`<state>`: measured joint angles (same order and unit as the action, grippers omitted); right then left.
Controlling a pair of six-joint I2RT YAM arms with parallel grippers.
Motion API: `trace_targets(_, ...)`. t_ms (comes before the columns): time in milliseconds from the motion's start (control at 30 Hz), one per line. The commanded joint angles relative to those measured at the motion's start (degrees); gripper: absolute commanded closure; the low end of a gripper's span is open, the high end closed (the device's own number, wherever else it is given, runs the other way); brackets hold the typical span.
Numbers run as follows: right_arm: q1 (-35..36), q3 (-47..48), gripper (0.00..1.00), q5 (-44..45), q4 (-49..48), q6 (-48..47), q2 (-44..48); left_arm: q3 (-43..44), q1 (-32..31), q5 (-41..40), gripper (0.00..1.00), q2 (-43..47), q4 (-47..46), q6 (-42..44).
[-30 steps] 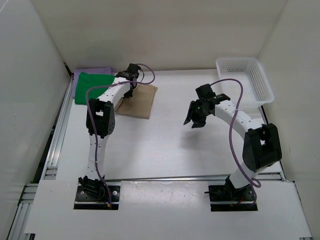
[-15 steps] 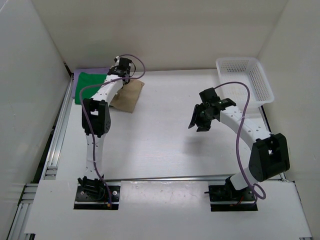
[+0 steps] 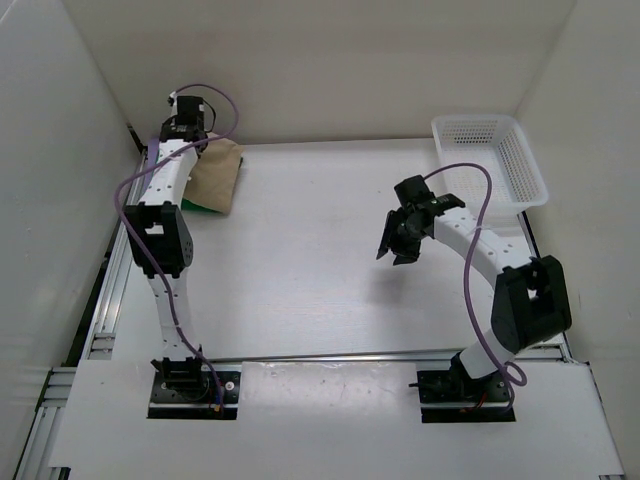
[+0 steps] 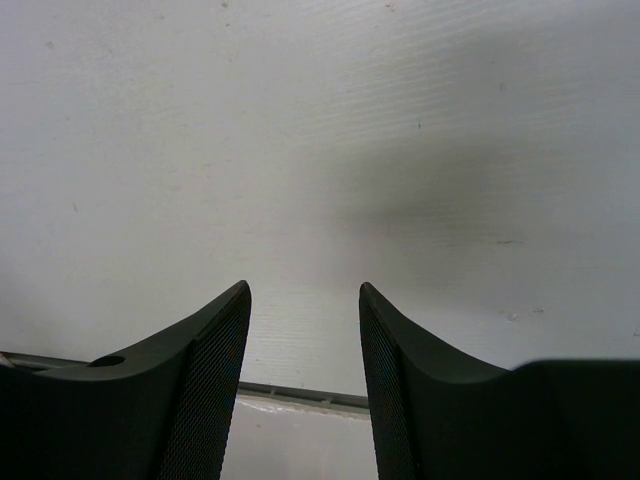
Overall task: Fold and stack the t-shirts
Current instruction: Put the neatly folded tshirt into the corner of the board with the left arm
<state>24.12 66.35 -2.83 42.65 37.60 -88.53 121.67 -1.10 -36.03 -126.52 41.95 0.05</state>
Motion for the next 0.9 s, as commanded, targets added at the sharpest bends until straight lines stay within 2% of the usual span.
trace_targets(0,0.05,4.4,0.48,0.28,1.03,-1.92,-2.95,0.85,3.12,2.11,0.9,3.04,-1.17,-0.05)
trace_targets(200,0.05,8.0,0.48,-0.25,2.6,-3.59,-5.69,2.17,6.73,3.25,0.88,-3.02,-1.17,-0.05)
trace_targets(233,0.05,8.01,0.48,-0.25,2.61,-3.59,-6.3,3.13,7.34,2.73,0.8,-3.99,-1.17,-0.05)
trace_targets(267,0.05,8.53,0.48,-0.25,2.61,-3.59,-6.3,3.66,7.34,1.85,0.66,-4.96,-1.17,-0.05)
trace_targets(300,0.05,8.54,0.48,-0.25,3.13,-3.59,-6.3,3.67,7.87,1.23,0.47,-6.53,-1.17,-0.05)
trace_targets(333,0.05,9.15,0.48,-0.25,3.14,-4.2,-6.3,5.14,7.87,1.23,0.18,-7.33,-1.17,-0.05)
trace_targets(400,0.05,9.15,0.48,-0.77,3.14,-4.21,-6.3,7.61,9.01,-1.23,0.0,-9.87,-1.17,-0.05)
trace_targets(467,0.05,9.15,0.48,-0.77,3.66,-4.21,-6.3,15.33,9.8,-4.64,0.0,-11.81,-1.7,-0.05)
trace_targets(533,0.05,9.15,0.48,-0.77,3.66,-4.21,-5.69,20.34,10.51,-4.66,0.0,-11.65,-1.7,-0.05)
trace_targets(600,0.05,8.63,0.48,-0.77,4.19,-4.21,-3.41,18.62,10.51,-3.36,0.0,-8.59,-2.23,-0.05)
trace_targets(700,0.05,8.62,0.48,-0.77,6.38,-4.99,-0.42,10.37,9.72,-2.03,0.0,0.11,-2.23,-0.05)
trace_targets(767,0.05,9.24,0.47,-0.16,9.97,-6.22,2.13,-0.25,7.88,1.03,0.0,10.37,-0.66,-0.05)
trace_targets(800,0.05,10.11,0.47,-0.16,11.21,-7.88,3.27,-4.38,7.87,8.27,0.0,14.77,0.49,-0.05)
trace_targets(833,0.05,10.12,0.45,0.63,12.18,-8.68,6.15,-8.07,7.87,12.78,0.0,23.77,1.8,-0.05)
trace_targets(867,0.05,10.12,0.4,0.63,13.76,-9.73,7.92,-14.12,8.48,17.79,0.0,28.13,5.47,-0.05)
